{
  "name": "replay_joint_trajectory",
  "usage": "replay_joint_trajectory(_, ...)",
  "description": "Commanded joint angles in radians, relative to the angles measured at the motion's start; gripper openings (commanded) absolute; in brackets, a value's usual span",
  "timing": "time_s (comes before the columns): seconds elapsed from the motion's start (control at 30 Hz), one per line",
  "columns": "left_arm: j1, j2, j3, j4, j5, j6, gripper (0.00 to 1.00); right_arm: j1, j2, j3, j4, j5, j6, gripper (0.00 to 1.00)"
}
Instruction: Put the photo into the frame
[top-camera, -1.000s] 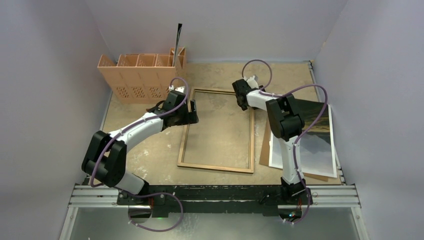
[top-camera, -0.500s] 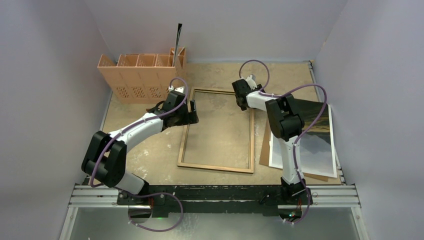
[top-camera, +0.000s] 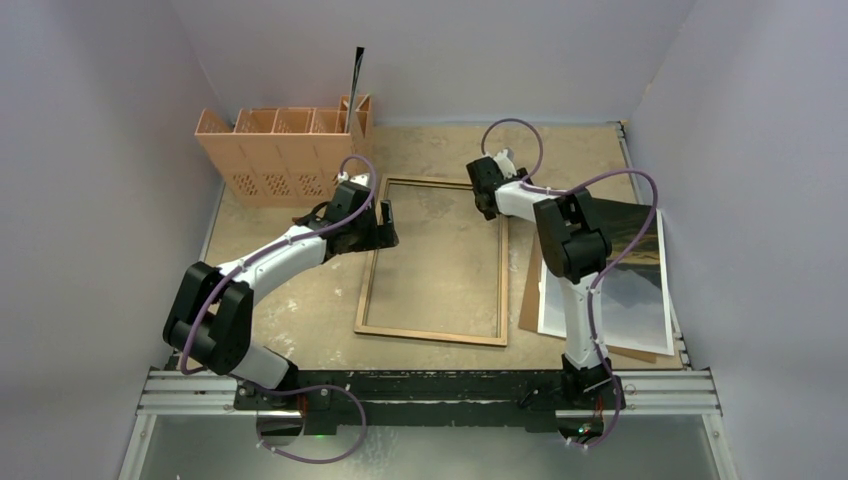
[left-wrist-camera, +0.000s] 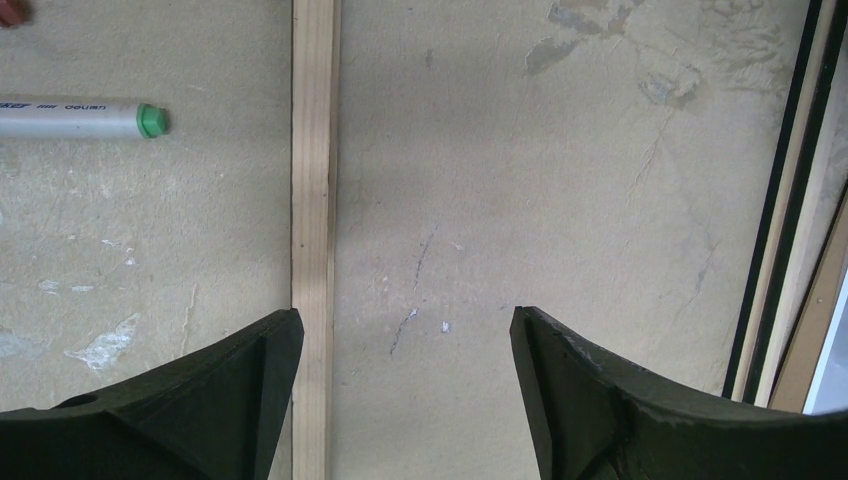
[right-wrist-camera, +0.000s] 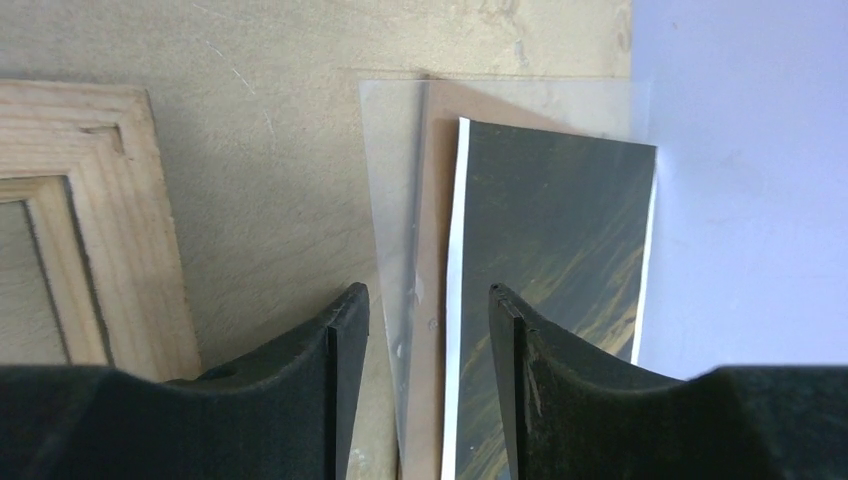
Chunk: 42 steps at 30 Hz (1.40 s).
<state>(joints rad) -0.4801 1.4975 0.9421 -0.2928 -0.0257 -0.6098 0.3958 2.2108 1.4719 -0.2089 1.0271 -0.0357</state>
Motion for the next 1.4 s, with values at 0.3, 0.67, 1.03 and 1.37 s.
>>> replay_joint_trajectory(0.3,0.003,-0.007,-0.004,0.040,0.015,-0.009,0.80,-0.065,-0.038,-0.054,0.004,-0.121,0.041,0.46)
replay_joint_trajectory(0.67,0.003,0.004,-0.005,0.046,0.021,-0.010,0.80,-0.069,-0.043,-0.053,-0.007,-0.037,0.012,0.45)
replay_joint_trajectory(1.03,0.003,0.016,-0.004,0.057,0.052,-0.012,0.80,-0.068,-0.068,-0.029,-0.024,0.023,0.066,0.28)
replay_joint_trajectory(1.37,0.003,0.019,-0.012,0.060,0.050,-0.011,0.80,-0.073,-0.019,-0.009,0.046,0.031,0.040,0.24)
